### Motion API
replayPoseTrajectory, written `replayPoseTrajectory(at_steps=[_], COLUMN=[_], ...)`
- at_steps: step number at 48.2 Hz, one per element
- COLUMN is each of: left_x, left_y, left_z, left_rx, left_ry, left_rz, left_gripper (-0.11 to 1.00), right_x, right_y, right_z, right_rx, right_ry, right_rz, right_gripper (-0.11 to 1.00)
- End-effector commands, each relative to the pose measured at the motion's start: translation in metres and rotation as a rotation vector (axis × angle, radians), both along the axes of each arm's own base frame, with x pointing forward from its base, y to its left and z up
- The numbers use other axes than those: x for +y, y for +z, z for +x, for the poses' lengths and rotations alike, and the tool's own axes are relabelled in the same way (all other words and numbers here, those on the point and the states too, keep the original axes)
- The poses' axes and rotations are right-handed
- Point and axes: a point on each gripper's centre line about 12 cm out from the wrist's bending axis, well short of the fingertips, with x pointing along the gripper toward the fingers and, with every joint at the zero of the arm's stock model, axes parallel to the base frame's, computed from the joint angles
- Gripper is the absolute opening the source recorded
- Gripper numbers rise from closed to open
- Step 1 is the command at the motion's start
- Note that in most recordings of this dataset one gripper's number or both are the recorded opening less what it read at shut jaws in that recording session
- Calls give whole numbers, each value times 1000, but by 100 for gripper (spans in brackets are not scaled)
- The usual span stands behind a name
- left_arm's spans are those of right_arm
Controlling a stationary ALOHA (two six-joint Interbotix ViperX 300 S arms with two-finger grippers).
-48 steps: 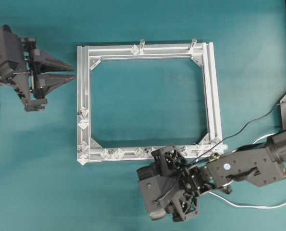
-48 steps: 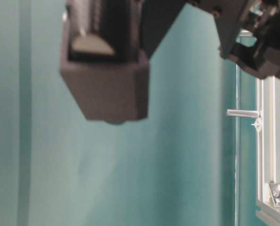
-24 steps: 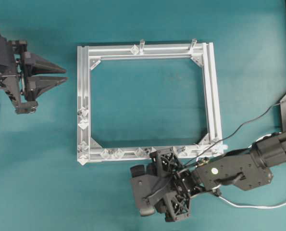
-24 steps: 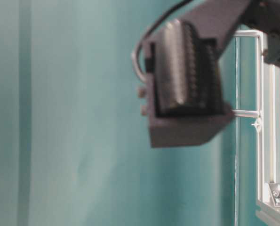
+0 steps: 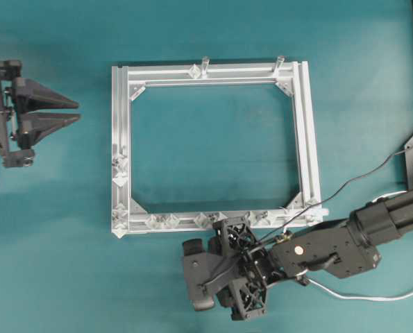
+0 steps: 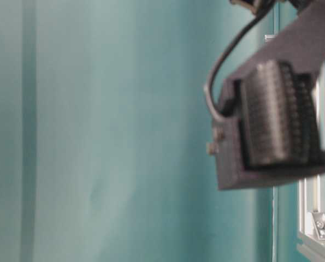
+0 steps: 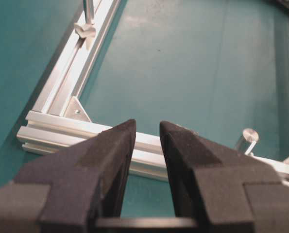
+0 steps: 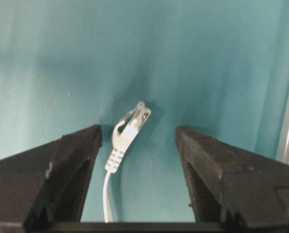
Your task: Move the cable alternately left and right between 8 closely spaced pins so it hooks onto each one.
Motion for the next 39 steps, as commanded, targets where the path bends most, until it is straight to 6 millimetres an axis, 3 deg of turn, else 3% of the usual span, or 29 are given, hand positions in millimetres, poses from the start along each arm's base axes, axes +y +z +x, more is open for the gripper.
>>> replayPoseTrajectory(at_steps=[1,20,23,30,39], left_x=[-2,-9,-11,-13,-14], left_y=[5,7,7,5,1], left_z=[-4,-36,-40,-49,-56], left_rx=[-23,-64,-69,-89,-93], left_ry=[-5,-6,-7,-8,-9], left_rz=[4,-15,-21,-22,-22], left_gripper=[32,32,32,32,32], right_x=[5,5,6,7,7], right_y=[14,16,18,22,29], right_z=[7,8,9,12,14], right_rx=[-43,-42,-47,-56,-43], right_ry=[3,1,1,2,-2], right_rz=[20,20,22,25,17], right_gripper=[66,55,47,16,14])
